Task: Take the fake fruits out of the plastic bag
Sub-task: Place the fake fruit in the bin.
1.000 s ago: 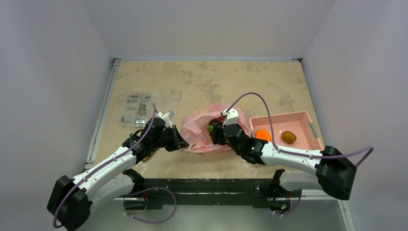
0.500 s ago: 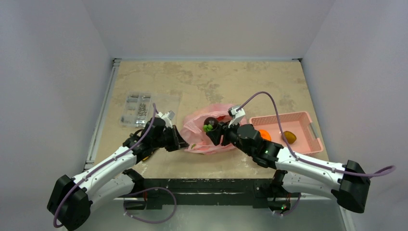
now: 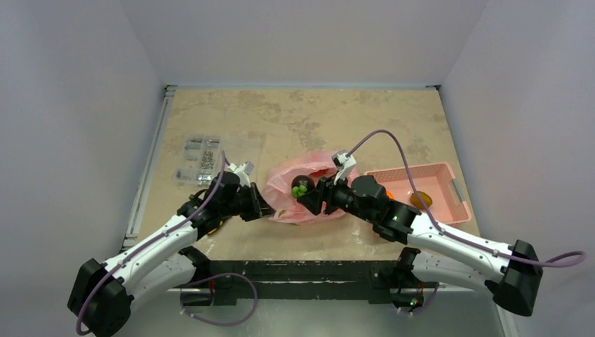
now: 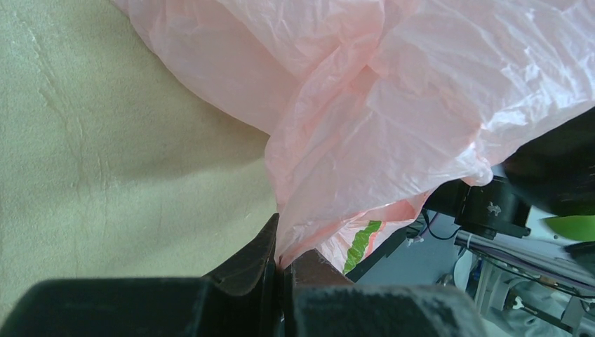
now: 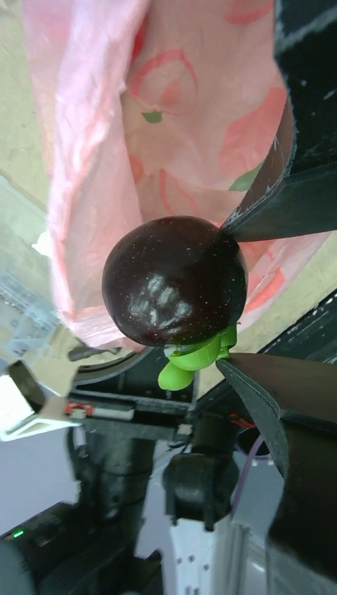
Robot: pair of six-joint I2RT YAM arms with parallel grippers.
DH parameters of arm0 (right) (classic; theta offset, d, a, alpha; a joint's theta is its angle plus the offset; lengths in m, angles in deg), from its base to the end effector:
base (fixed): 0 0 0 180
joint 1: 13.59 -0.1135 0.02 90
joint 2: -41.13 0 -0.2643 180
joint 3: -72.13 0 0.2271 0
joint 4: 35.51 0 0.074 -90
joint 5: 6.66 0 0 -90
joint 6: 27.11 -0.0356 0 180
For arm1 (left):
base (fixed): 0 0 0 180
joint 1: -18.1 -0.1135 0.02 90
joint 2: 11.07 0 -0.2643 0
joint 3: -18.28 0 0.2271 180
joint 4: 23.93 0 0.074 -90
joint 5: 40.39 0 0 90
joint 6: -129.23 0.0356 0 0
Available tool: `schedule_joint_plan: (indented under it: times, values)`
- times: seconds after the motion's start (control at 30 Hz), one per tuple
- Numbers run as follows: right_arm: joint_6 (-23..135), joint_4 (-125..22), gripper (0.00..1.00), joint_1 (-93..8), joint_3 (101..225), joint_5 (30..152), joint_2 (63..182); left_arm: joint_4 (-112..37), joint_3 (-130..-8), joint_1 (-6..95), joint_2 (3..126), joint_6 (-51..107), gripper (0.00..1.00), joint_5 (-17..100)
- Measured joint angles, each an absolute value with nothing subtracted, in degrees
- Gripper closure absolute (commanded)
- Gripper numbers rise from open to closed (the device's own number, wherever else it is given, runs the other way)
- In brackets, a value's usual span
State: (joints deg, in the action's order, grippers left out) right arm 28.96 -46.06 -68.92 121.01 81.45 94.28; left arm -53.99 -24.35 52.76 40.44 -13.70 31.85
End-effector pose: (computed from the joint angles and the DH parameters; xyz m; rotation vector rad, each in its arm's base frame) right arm 0.1113 0.1588 0.2801 -0.3403 1.9354 1.0396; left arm 0.1286 -0.1021 0.2175 -0.2108 2.4755 -1.0984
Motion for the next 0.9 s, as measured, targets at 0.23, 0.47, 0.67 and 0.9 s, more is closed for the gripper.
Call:
schedule_joint_plan:
  times: [0.23,0.47,0.67,0.9]
  values:
    - [27.0,-61.2,1.0,-68.7,135.6,66.1,90.8,-53.9,-24.4,52.8,39.8,-13.7,1.0,31.8]
    - [20.7,-80.6,1.0,-67.6,147.4,41.7,91.7,-54.0,-24.4,52.8,39.8,-13.7,1.0,31.8]
    - [17.8,-87.9,1.0,-50.1,142.6,39.4,90.8,-54.3,-24.4,52.8,38.9,-13.7,1.0,31.8]
    - [17.8,-85.2,1.0,-25.2,128.0,51.6,88.2,-55.2,-24.4,52.8,37.3,-13.7,1.0,31.8]
